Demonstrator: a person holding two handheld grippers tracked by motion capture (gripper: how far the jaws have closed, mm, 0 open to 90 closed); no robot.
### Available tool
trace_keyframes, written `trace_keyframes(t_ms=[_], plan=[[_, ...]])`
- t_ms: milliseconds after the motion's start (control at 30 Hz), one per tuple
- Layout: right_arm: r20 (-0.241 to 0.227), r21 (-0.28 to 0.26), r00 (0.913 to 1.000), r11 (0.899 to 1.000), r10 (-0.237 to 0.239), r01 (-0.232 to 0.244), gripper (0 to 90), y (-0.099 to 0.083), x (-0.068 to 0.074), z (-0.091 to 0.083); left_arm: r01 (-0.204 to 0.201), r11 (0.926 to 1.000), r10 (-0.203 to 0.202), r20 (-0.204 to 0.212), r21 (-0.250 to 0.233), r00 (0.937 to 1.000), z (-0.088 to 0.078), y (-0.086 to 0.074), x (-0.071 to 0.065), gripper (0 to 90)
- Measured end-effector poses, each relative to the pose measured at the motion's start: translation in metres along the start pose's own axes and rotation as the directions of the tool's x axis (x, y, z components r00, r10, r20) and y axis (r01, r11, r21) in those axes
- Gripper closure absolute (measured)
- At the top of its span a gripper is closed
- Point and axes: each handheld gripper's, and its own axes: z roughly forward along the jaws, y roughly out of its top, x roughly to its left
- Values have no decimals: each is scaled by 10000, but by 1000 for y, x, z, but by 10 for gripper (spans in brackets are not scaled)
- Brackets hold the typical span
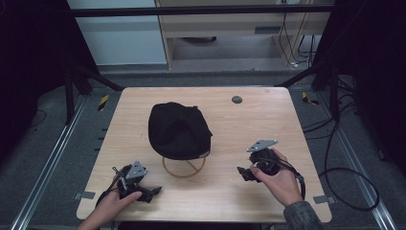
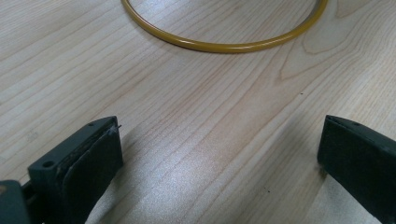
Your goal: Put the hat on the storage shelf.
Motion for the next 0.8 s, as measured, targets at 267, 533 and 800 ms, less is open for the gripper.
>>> trace_keyframes(t_ms=[267, 533, 800], plan=[[344, -77, 9953, 9958, 909, -907, 164, -13, -1, 42, 0, 10000, 0, 0, -1, 10000, 0, 0, 0, 0], [558, -370, 9865, 9877, 1538, -1519, 139, -24, 1, 72, -3, 10000, 3, 3, -2, 10000, 0, 0, 0, 0], [951, -1353, 9783, 9760, 1842, -1706, 75, -30, 4, 82, 2, 10000, -2, 4, -3, 10000, 0, 0, 0, 0]])
